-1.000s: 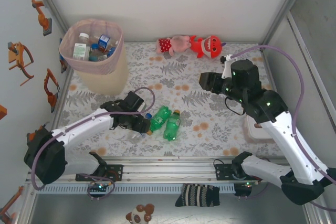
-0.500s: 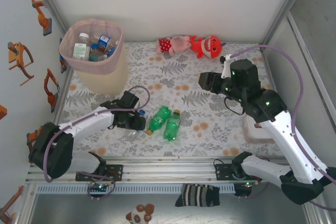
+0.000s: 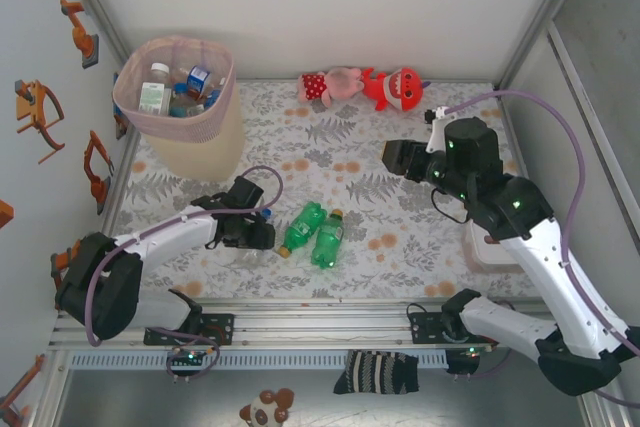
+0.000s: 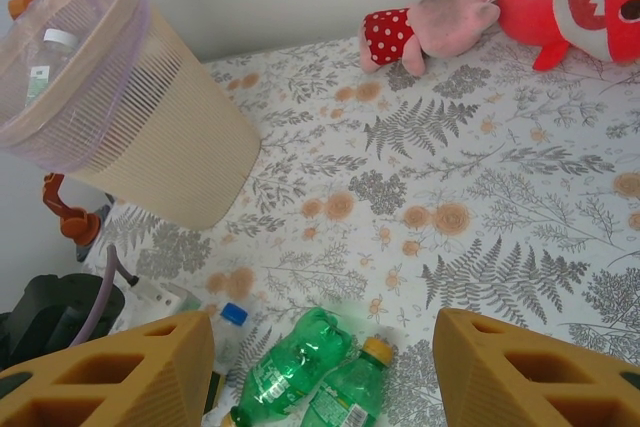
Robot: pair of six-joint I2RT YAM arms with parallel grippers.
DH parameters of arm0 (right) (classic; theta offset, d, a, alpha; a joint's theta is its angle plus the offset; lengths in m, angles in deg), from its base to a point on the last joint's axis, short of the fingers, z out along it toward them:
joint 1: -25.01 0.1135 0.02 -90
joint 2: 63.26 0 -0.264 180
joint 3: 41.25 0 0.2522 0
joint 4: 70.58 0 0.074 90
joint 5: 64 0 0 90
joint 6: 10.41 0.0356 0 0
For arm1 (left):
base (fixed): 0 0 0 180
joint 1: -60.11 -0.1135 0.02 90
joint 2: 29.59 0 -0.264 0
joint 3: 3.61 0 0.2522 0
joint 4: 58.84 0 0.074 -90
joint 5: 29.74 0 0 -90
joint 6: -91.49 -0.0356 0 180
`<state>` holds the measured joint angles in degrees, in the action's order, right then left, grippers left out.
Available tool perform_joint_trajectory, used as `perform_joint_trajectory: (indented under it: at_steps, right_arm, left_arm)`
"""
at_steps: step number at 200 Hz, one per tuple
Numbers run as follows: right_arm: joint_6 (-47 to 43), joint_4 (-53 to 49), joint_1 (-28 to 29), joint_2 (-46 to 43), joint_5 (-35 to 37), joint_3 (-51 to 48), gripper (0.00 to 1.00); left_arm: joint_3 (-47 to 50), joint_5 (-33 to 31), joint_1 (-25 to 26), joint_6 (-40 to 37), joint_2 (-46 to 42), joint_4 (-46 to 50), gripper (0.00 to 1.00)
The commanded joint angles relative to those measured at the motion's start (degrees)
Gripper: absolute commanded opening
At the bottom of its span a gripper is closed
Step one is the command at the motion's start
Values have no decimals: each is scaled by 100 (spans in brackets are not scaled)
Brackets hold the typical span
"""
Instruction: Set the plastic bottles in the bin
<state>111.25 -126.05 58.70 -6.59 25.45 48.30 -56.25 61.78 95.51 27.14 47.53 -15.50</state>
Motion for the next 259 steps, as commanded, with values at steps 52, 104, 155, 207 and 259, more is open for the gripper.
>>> perform_joint_trajectory:
  at_steps: [52, 104, 155, 207, 259]
  right_arm:
    - [23, -28, 15, -199, 196, -134, 59]
    - [-52, 3, 13, -135, 212, -78, 59]
    - [-67, -3, 15, -117, 205, -30, 59]
    - [-19, -42, 12, -164, 223, 89, 59]
    - [29, -64, 14, -85, 119, 225, 59]
  left_arm:
    - [-586, -124, -44, -222, -436, 669, 55]
    - [-1409, -178, -93, -499, -1065, 1277, 54]
    - [-2662, 62, -586, -1168, -1349, 1766, 52]
    - [-4266, 305, -1258, -1915, -1079, 2051, 51]
    - [-5699, 891, -2150, -2429, -402, 2007, 51]
